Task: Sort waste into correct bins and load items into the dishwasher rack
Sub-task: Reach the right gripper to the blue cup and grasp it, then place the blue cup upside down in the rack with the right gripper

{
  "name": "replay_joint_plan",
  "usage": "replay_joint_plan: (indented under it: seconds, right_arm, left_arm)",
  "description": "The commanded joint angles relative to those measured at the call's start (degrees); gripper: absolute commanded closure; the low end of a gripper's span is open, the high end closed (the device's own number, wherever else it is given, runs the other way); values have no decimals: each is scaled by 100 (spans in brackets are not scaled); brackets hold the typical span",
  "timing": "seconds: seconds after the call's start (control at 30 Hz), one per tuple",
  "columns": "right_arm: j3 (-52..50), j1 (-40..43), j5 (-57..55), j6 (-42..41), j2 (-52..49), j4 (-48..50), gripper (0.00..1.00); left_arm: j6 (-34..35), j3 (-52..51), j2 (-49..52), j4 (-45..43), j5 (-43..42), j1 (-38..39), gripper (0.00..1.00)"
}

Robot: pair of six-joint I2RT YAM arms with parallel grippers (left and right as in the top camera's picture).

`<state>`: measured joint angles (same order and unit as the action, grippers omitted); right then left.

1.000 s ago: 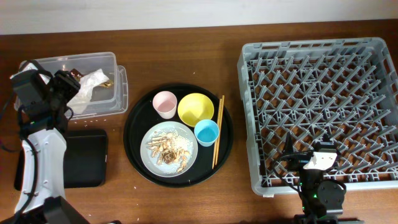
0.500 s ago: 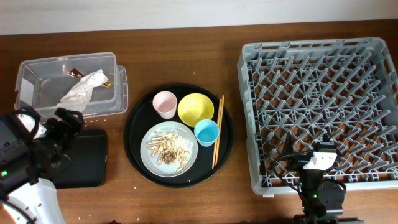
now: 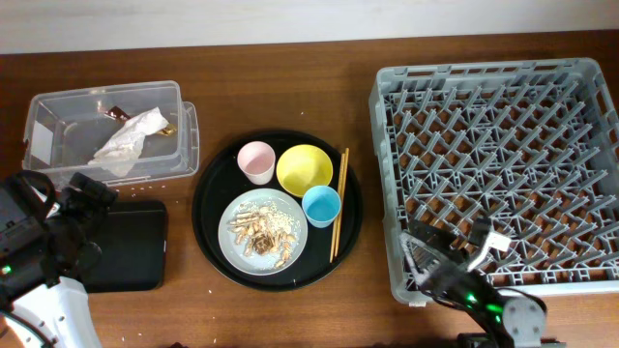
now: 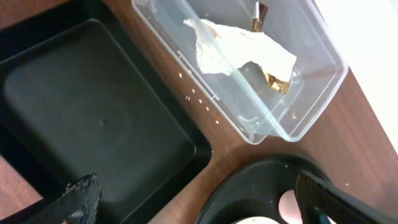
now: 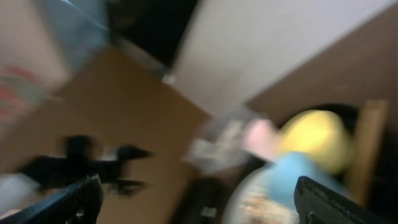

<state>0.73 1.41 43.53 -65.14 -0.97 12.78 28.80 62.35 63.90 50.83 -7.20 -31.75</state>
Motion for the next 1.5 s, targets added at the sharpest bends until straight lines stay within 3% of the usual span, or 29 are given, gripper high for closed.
replay_joint_plan:
  seconds: [0.0,0.03,0.1,0.13,0.23,0.27,0.3,0.33,0.37,0.4,0.47,0.67,0.73,0.77,0.8,0.97,1.1,1.17,1.27,1.47]
  right_arm:
    - [269,11,-81,-1657,61,1381,2]
    - [758,13,-494,-1565,31,1069,1]
    - [2092,13,-721,-358,-407,-621,1]
    - [3595,11,-717,1001,-1292,-2465,1]
    - [6767,-17,-710,3357,-3818,-5991,1]
    - [7820,-295,-734,4172,-4835,-7082,1]
    - [8439,-702,-1014,4404,-5530,-7702,1]
    - [9051,-1451,-1808,4437,-6269,-8242,1]
    - [9670,-2745,-3270,4242,-7213,-8662,1]
    - [9997,-3842,-4251,3915,-8076,-8701,1]
    - [10190,-4730,-5071,3567,-9206,-8668,1]
    - [10185,-4940,-4809,3569,-11248,-8480,2]
    - [10118,-4940,-4874,3569,-11497,-8153,14]
    - [10111,-4933,-4874,3567,-11645,-8096,30]
    - [10109,-4933,-4892,3569,-11696,-8046,34]
    - [10104,-4848,-5453,3569,-12032,-8067,36]
    - [10104,-4822,-5429,3569,-12039,-8142,61]
    - [10041,-4822,-5427,3567,-12039,-8148,62]
    - [10048,-4826,-5278,3311,-12024,-8352,96]
    - [10657,-4756,-5005,3488,-10887,-9300,96]
  left_arm:
    - [48,-28,-33,-15,66,-31,1]
    - [50,-28,-33,-15,66,-31,1]
    - [48,-28,-33,-15,66,-31,1]
    - [48,-28,-33,-15,66,-31,1]
    - [48,-28,-33,-15,66,-31,1]
    - [50,-28,-28,-17,66,-31,1]
    - [50,-28,-28,-15,66,-31,1]
    - [48,-28,-28,-15,66,-31,1]
    - [48,-28,-28,-15,66,-31,1]
    - [50,-28,-28,-15,66,-31,1]
    - [50,-28,-28,-15,66,-31,1]
    - [50,-28,-28,-15,66,-31,1]
    - [48,-28,-28,-15,66,-31,1]
    - [50,-28,-28,-17,66,-31,1]
    - [48,-28,-28,-15,66,-31,1]
    - [50,-28,-28,-15,66,-31,1]
    - [48,-28,-28,-15,66,-31,1]
    - [48,-28,-28,-15,66,-31,1]
    - [48,-28,-28,-15,66,-31,1]
    - [50,-28,-28,-15,66,-31,1]
